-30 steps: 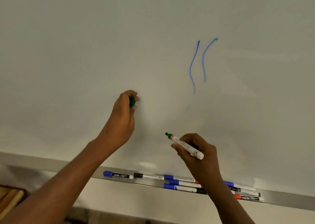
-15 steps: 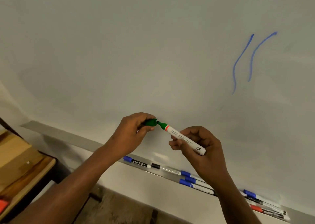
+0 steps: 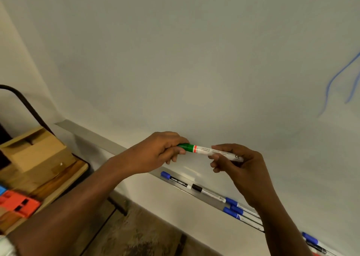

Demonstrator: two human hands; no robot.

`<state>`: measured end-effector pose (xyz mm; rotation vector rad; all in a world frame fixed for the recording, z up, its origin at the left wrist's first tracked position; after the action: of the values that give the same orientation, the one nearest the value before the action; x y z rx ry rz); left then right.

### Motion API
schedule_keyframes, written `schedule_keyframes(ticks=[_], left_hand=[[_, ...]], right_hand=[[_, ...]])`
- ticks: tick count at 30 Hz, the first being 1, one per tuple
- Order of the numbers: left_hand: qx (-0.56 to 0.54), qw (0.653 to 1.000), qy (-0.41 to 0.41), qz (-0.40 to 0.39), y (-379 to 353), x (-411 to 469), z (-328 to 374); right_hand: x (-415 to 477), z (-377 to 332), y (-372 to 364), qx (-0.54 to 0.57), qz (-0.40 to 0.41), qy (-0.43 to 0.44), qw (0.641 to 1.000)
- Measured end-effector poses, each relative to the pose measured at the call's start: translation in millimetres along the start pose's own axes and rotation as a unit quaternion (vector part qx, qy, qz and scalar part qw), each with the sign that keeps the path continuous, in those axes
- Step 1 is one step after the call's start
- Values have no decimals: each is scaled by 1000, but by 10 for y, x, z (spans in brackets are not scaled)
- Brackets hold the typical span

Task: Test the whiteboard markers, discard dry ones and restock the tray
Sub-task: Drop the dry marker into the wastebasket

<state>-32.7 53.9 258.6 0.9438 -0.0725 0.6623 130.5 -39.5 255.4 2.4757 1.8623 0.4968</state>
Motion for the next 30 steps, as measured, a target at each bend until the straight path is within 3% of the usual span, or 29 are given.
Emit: schedule_keyframes(ticks=[6, 11, 16, 22, 26, 30], left_hand=[[67, 997, -27, 25, 94, -225, -99], [89, 991, -36, 90, 283, -376, -264], [-18, 981, -1, 195, 501, -650, -357], [-116, 947, 176, 242, 606, -1372, -979], [-161, 900, 303, 267, 395, -2317, -1456], [-164, 846, 434, 263, 186, -3430, -1864]], right_hand=[[121, 34, -336, 59, -54, -51, 995], [234, 114, -643, 90, -62, -66, 992], [346, 186, -995, 75, -119, -94, 986], [431, 629, -1655, -37, -127, -143, 981], [329, 940, -2065, -98, -169, -206, 959], [158, 1138, -2330, -150, -236, -209, 937]])
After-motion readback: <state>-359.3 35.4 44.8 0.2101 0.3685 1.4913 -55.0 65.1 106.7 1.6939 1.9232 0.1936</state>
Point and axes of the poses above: each hand's wrist, its own x-axis towards the middle knuckle, its own y-axis out of the back of the hand, z = x × y, the point moved 7 cm from there along x, towards the middle knuckle
